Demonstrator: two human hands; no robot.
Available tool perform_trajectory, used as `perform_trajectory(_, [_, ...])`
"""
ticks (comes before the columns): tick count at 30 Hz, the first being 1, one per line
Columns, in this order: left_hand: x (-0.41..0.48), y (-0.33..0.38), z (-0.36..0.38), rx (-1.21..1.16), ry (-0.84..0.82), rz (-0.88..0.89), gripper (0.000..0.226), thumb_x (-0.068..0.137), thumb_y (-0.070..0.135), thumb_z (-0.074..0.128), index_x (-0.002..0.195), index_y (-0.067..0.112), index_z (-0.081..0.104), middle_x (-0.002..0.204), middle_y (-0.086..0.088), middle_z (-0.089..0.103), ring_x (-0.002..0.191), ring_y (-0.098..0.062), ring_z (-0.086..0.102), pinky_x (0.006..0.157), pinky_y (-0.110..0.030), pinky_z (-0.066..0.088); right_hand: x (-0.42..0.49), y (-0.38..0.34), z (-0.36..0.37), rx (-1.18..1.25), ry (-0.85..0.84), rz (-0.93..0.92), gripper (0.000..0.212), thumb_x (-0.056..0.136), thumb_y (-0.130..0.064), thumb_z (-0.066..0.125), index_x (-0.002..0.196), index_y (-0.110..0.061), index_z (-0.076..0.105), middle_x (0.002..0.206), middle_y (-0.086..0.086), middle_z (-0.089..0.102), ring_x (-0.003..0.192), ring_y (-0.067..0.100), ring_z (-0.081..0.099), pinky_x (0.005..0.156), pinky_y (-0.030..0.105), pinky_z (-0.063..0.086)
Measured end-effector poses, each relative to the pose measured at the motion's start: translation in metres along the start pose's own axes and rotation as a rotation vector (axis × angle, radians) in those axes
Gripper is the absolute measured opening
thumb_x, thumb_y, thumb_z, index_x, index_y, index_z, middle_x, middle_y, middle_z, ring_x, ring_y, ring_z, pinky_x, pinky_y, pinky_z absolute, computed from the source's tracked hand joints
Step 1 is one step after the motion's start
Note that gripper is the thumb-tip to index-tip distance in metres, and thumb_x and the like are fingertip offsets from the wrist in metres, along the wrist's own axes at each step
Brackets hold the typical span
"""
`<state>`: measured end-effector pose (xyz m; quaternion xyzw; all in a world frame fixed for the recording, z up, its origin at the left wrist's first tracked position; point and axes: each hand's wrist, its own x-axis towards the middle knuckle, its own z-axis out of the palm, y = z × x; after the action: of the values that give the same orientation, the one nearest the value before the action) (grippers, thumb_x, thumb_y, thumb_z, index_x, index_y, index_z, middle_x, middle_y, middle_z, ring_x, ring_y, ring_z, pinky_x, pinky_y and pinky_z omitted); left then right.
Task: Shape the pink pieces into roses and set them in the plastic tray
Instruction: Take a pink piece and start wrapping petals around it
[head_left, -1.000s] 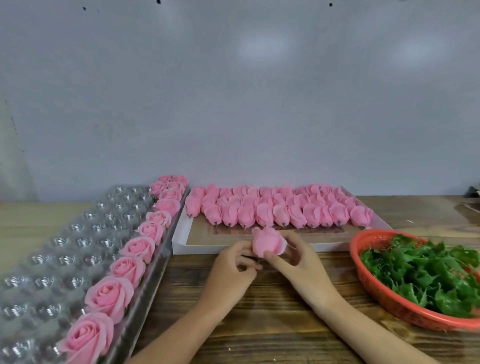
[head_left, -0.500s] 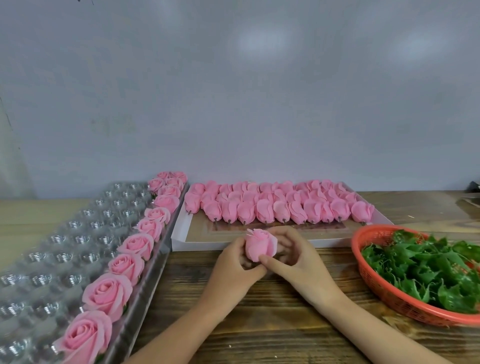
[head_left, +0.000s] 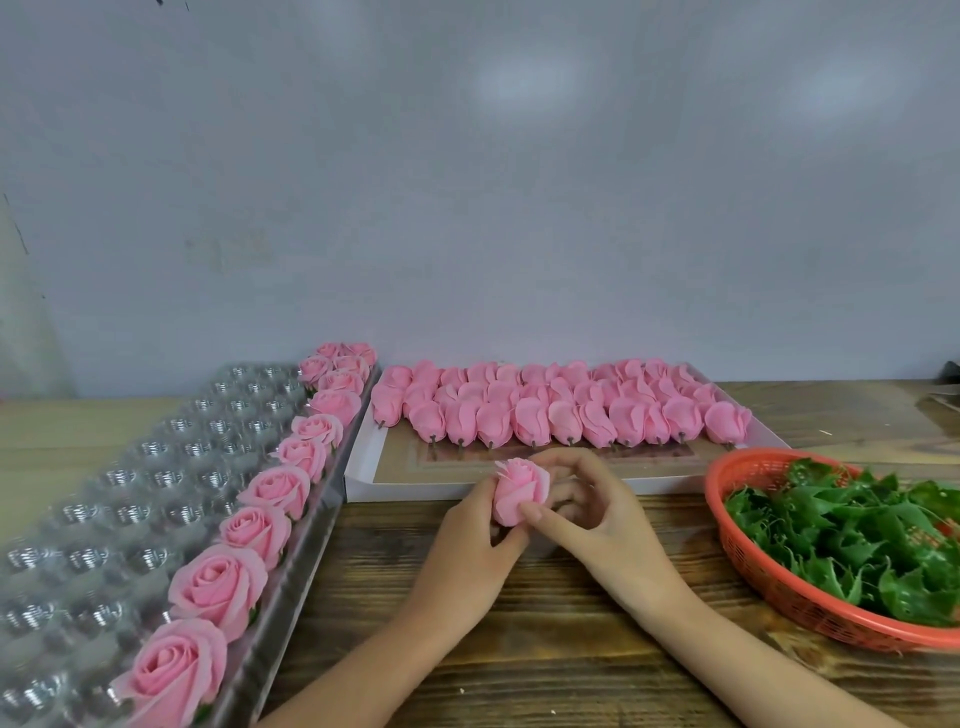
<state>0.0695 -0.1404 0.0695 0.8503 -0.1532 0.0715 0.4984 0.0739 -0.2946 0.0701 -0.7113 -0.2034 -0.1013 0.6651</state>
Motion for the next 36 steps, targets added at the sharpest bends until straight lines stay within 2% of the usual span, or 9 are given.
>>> perform_trajectory(5, [-0.0037, -0.0030, 0.0027, 0.195, 0.025, 0.049, 0.029, 0.090, 0.033, 0.059, 0.118, 0.034, 0.049, 0.097, 0.016, 0.063, 0.085, 0.001, 0.060, 0.072, -0.021, 0.051, -0.0012, -0.0025, -0.0003, -0.047, -0.010, 0.016, 0.030, 0.076, -0.039, 0.077, 0.103, -0.035, 0.066, 0.101, -0.003, 0.072, 0.089, 0.018, 0.069, 0.078, 0.033, 0.055])
perform_trajectory(10, [-0.0019, -0.0013, 0.0016, 0.098, 0.022, -0.021, 0.035, 0.082, 0.040, 0.064, 0.115, 0.030, 0.053, 0.102, 0.016, 0.064, 0.092, 0.001, 0.060, 0.081, -0.035, 0.054, -0.0014, -0.0015, -0.0017, -0.068, -0.040, 0.036, 0.024, 0.088, -0.007, 0.072, 0.107, -0.020, 0.065, 0.101, 0.000, 0.073, 0.091, 0.021, 0.070, 0.080, 0.037, 0.056])
perform_trajectory(13, [-0.0013, 0.0008, 0.0000, -0.009, 0.030, -0.057, 0.041, 0.063, 0.055, 0.060, 0.101, 0.039, 0.054, 0.098, 0.021, 0.062, 0.089, 0.010, 0.057, 0.079, -0.026, 0.052, -0.0019, -0.0031, -0.0014, -0.084, -0.073, 0.037, 0.023, 0.089, -0.001, 0.069, 0.108, -0.013, 0.064, 0.102, 0.000, 0.072, 0.093, 0.019, 0.068, 0.075, 0.026, 0.053])
perform_trajectory(16, [-0.0005, 0.0019, -0.0020, -0.068, 0.027, -0.063, 0.048, 0.055, 0.059, 0.059, 0.099, 0.042, 0.059, 0.097, 0.020, 0.066, 0.090, 0.013, 0.058, 0.077, -0.015, 0.048, -0.0026, -0.0058, -0.0012, -0.106, -0.110, 0.024, 0.026, 0.088, 0.002, 0.068, 0.109, -0.012, 0.063, 0.105, -0.003, 0.071, 0.096, 0.017, 0.067, 0.078, 0.025, 0.053])
perform_trajectory(19, [0.0000, 0.0035, -0.0032, -0.119, -0.007, -0.023, 0.052, 0.059, 0.054, 0.063, 0.106, 0.032, 0.068, 0.100, 0.019, 0.070, 0.095, 0.006, 0.063, 0.085, -0.020, 0.051, -0.0025, -0.0072, -0.0012, -0.096, -0.113, 0.012, 0.028, 0.088, 0.002, 0.069, 0.110, -0.012, 0.061, 0.103, -0.004, 0.070, 0.091, 0.013, 0.066, 0.075, 0.026, 0.052])
perform_trajectory(24, [-0.0007, 0.0017, -0.0027, -0.073, 0.007, -0.001, 0.023, 0.082, 0.026, 0.068, 0.104, 0.032, 0.069, 0.097, 0.017, 0.071, 0.093, 0.003, 0.064, 0.085, -0.027, 0.054, -0.0024, -0.0051, 0.0001, -0.046, -0.085, 0.038, 0.034, 0.084, -0.004, 0.075, 0.113, -0.015, 0.061, 0.101, 0.002, 0.071, 0.083, 0.020, 0.064, 0.072, 0.029, 0.050])
perform_trajectory(31, [-0.0008, 0.0021, -0.0014, 0.048, 0.004, -0.018, 0.024, 0.085, 0.036, 0.066, 0.108, 0.029, 0.066, 0.096, 0.014, 0.070, 0.090, 0.000, 0.063, 0.083, -0.030, 0.054, -0.0040, -0.0066, 0.0021, -0.050, -0.083, 0.077, 0.036, 0.080, -0.011, 0.079, 0.114, -0.014, 0.065, 0.105, 0.005, 0.073, 0.092, 0.040, 0.066, 0.086, 0.053, 0.051])
perform_trajectory(33, [-0.0009, 0.0018, -0.0013, 0.068, 0.012, -0.022, 0.023, 0.085, 0.037, 0.065, 0.107, 0.029, 0.066, 0.094, 0.013, 0.069, 0.088, -0.001, 0.063, 0.081, -0.029, 0.054, -0.0033, -0.0067, 0.0024, -0.076, -0.103, 0.101, 0.041, 0.078, -0.008, 0.081, 0.115, -0.014, 0.065, 0.100, 0.004, 0.074, 0.082, 0.035, 0.065, 0.081, 0.049, 0.052])
perform_trajectory(36, [-0.0007, 0.0012, -0.0012, 0.065, 0.007, -0.037, 0.016, 0.086, 0.036, 0.062, 0.101, 0.032, 0.066, 0.091, 0.012, 0.069, 0.085, -0.002, 0.063, 0.078, -0.028, 0.054, -0.0029, -0.0065, 0.0028, -0.123, -0.132, 0.121, 0.043, 0.076, -0.009, 0.084, 0.115, -0.016, 0.066, 0.084, -0.007, 0.069, 0.067, 0.012, 0.053, 0.066, 0.026, 0.045])
